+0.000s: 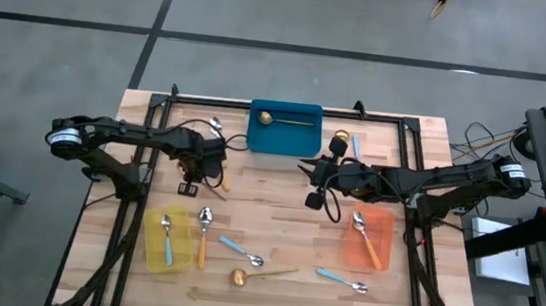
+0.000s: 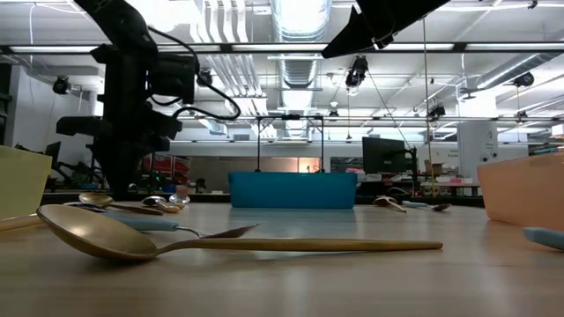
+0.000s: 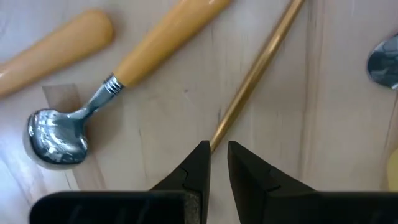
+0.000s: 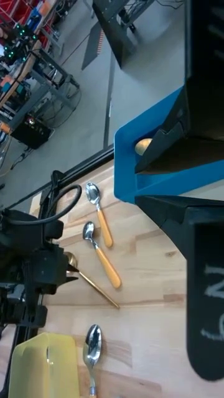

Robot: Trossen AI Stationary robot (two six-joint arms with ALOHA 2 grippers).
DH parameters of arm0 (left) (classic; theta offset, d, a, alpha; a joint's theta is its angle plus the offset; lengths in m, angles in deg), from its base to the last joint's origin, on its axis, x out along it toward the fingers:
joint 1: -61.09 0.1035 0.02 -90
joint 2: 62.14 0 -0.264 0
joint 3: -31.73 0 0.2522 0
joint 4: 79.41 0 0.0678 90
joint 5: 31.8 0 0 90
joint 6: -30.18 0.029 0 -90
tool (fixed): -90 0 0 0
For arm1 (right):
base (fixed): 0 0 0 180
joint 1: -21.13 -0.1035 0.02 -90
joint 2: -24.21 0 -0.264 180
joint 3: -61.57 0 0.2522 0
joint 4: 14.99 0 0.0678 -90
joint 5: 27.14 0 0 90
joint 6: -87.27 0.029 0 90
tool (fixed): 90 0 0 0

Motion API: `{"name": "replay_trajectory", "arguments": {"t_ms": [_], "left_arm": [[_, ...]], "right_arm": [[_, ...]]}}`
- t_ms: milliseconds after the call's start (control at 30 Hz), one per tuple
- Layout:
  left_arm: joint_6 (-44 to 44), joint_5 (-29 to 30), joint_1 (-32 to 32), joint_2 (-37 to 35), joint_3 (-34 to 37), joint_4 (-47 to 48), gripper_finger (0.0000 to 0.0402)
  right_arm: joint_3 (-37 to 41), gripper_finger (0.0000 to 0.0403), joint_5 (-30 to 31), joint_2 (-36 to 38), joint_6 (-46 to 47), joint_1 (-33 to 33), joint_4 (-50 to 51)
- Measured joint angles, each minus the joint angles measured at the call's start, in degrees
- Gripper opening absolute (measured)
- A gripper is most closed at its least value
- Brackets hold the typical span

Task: Sort silverware by color (type)
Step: Put the gold spoon into the blue bin

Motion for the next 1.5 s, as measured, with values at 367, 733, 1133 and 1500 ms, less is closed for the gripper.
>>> {"name": "replay_trajectory", "arguments": {"t_ms": [367,733,1133,1500], "left_arm": [[0.81,0.0,0.0,0.0,0.35,-1.54,0.0038],[0.85,0.0,0.0,0.0,0.94,-1.59,0.0038],[0.85,0.0,0.0,0.0,3.25,-1.94,0.0038],[1.7,0.01,0.0,0.0,3.26,-2.88,0.0038]], "right_arm": [[-0.02,0.0056,0.0,0.0,-0.26,0.0,0.02],[-0.02,0.0056,0.0,0.0,-0.71,0.0,0.02],[-0.02,0.0056,0.0,0.0,-1.11,0.11,0.01],[0.0,0.0056,-0.02,0.0,0.08,2.48,0.81]]}}
